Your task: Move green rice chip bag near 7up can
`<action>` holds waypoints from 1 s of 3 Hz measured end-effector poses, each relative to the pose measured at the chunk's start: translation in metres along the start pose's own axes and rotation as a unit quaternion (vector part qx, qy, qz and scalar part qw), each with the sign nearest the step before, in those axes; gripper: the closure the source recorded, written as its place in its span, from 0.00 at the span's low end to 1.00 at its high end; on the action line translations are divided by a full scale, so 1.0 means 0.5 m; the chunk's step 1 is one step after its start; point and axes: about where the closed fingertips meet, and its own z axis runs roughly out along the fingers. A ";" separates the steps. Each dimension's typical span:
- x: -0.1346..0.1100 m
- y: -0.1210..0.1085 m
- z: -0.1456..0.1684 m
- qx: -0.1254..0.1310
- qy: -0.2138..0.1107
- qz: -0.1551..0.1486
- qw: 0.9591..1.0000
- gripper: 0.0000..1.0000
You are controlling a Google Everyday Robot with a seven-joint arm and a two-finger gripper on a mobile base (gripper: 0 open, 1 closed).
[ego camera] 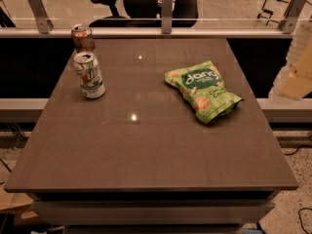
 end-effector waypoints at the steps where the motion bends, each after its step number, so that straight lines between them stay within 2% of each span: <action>1: 0.000 0.000 0.000 0.000 0.000 0.000 1.000 0.00; 3: 0.000 0.000 -0.001 0.000 0.000 0.000 1.000 0.00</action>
Offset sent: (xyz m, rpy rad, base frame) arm 0.0199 0.0006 0.0258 0.0644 -0.0117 -0.0785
